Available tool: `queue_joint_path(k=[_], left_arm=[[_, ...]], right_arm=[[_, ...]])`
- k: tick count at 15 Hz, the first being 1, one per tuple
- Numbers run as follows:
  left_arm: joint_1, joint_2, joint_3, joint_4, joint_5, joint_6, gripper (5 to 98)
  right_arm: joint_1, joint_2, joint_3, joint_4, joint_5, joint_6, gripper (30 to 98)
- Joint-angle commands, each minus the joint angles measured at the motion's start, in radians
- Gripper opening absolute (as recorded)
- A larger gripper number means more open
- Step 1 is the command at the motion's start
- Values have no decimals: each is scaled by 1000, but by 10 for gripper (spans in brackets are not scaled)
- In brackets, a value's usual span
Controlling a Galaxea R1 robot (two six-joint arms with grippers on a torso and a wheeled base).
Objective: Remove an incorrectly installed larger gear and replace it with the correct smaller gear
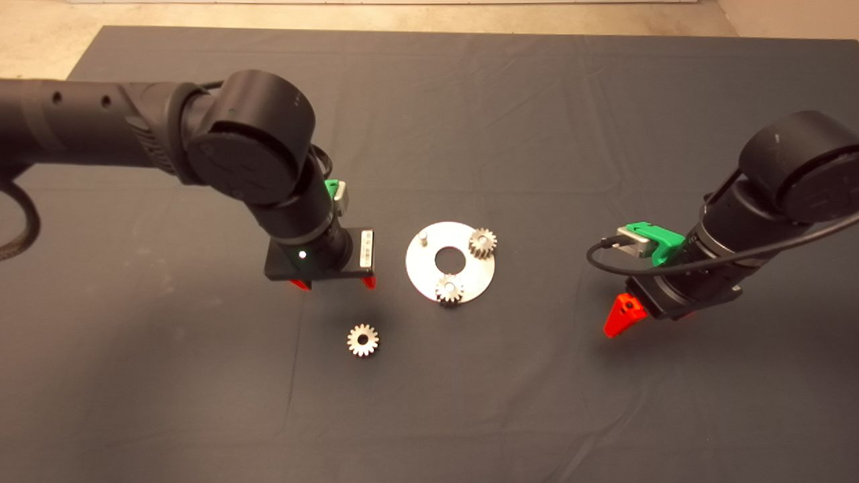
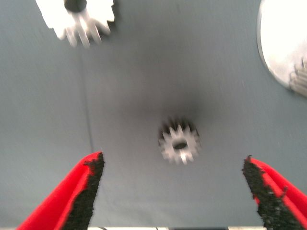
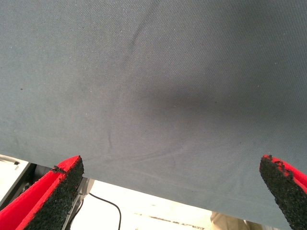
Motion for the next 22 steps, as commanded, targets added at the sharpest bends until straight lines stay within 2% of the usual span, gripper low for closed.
queue_joint_path(k=[1,2,5,8,12,14,17,22], left_arm=[[-11,2,69,6,136,-83,735],[-1,2,70,33,136,-85,738],[74,4,72,91,136,-92,738],[121,0,74,130,136,-101,738],[139,-3,77,157,136,-101,738],[177,-1,77,193,136,-101,738],[209,-3,78,215,136,-101,738],[221,-3,69,234,136,-98,738]], right_arm=[[17,-1,-3,26,3,-4,971],[17,-1,-3,26,3,-5,971],[17,-2,-3,26,3,-7,971],[17,-2,-3,26,1,-7,971],[16,-2,-3,26,1,-7,971],[16,-2,-3,26,3,-7,971],[16,-2,-3,26,3,-7,971],[16,-1,-3,28,3,-2,971]])
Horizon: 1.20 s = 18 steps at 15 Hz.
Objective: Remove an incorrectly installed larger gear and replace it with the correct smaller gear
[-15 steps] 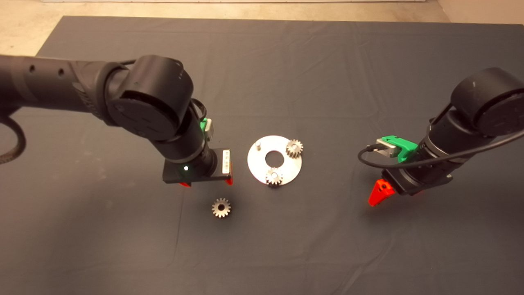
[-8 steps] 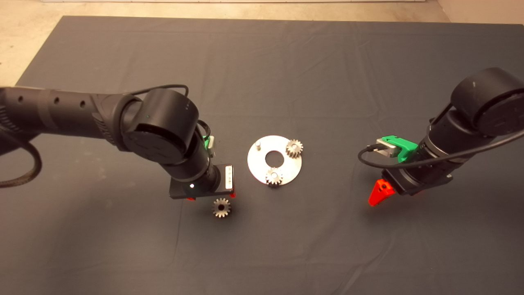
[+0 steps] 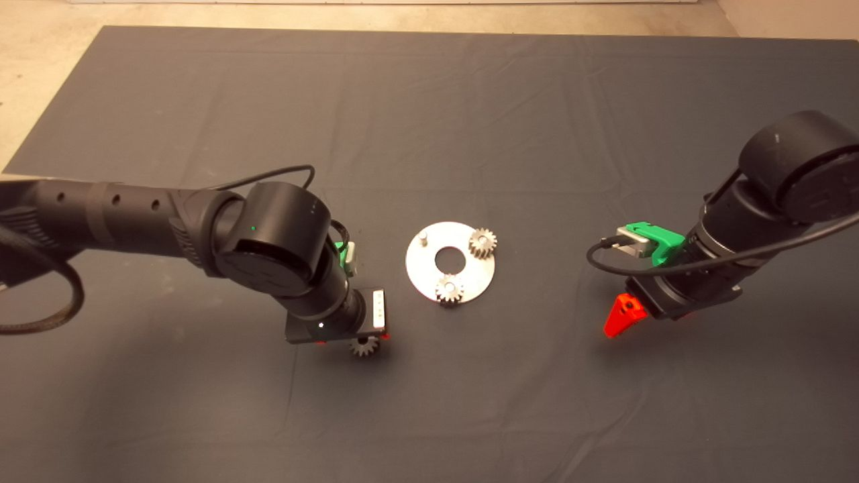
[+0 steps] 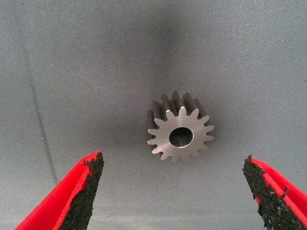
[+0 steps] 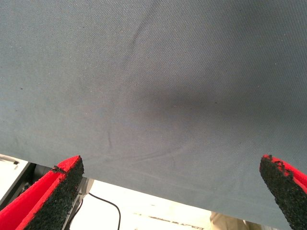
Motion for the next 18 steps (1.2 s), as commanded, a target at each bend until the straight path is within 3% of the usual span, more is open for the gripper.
queue_joint_path(k=[1,8,12,18], left_arm=[[24,-3,5,60,135,-2,738],[103,5,-27,134,135,14,738],[106,13,-50,142,135,18,738],[95,75,-137,140,135,77,738]], right_arm=[[16,-1,-2,28,3,4,971],[16,-2,-1,28,2,6,971],[16,-1,-1,28,3,6,971],[16,-1,-1,28,3,6,971]])
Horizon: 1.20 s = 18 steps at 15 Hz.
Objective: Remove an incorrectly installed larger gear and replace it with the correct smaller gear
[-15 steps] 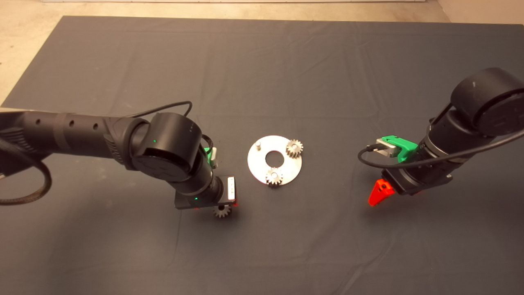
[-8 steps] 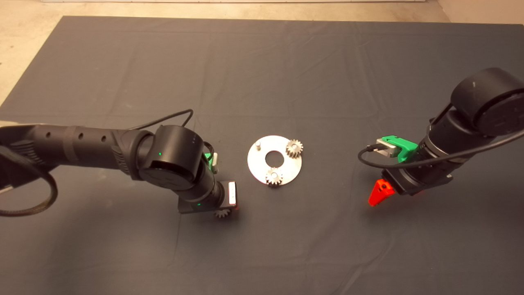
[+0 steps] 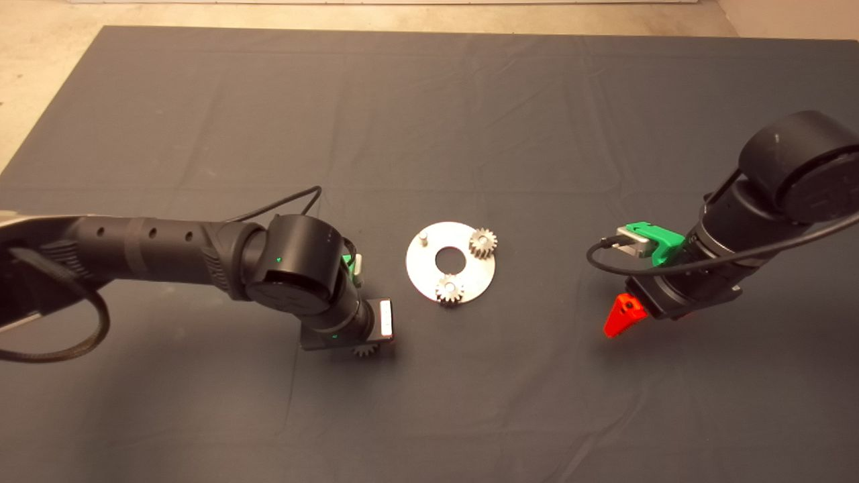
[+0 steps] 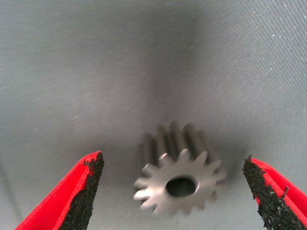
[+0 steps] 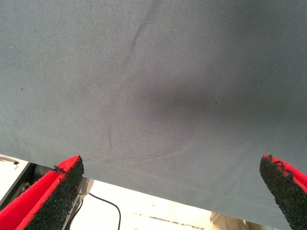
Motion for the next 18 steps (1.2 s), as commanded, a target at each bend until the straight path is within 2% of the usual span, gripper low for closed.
queue_joint_path(k=[1,8,14,18], left_arm=[[-9,51,-83,14,134,52,738],[-9,45,-76,8,134,52,724],[-9,12,-43,5,134,53,640],[-8,12,-43,2,134,53,587]], right_arm=[[16,-2,-1,28,3,5,971],[16,1,-4,26,3,3,971],[16,1,-9,28,3,5,971],[16,10,-9,26,5,5,971]])
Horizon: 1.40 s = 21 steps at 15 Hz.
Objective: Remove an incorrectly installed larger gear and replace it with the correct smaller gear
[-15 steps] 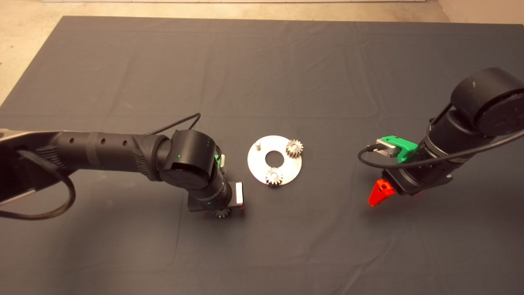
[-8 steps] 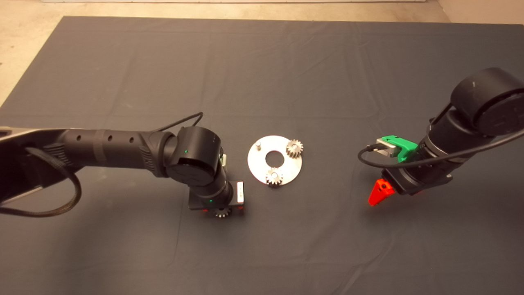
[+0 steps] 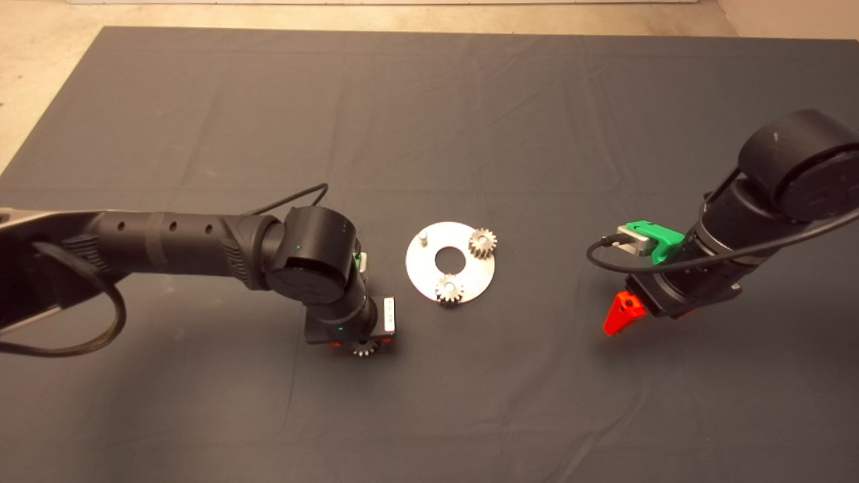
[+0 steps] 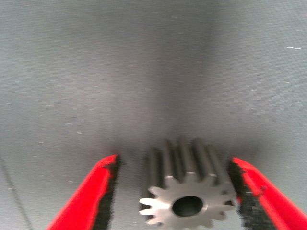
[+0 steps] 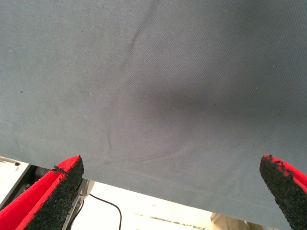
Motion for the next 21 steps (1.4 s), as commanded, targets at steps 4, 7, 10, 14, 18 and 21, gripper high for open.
queue_joint_path(k=[4,7,10,14,18,21], left_arm=[[-6,-14,12,23,111,7,502],[-6,-12,12,21,111,8,462],[-6,-14,9,20,111,8,404],[-6,-12,4,20,111,10,380],[-8,-10,3,20,111,10,363],[-20,-6,-2,13,111,15,332]], right_arm=[[16,14,-1,27,4,5,971],[14,15,-2,26,7,5,971],[14,15,-4,26,9,5,971],[13,16,-10,26,9,5,971],[13,23,-20,26,9,2,971],[11,29,-27,26,9,1,971]])
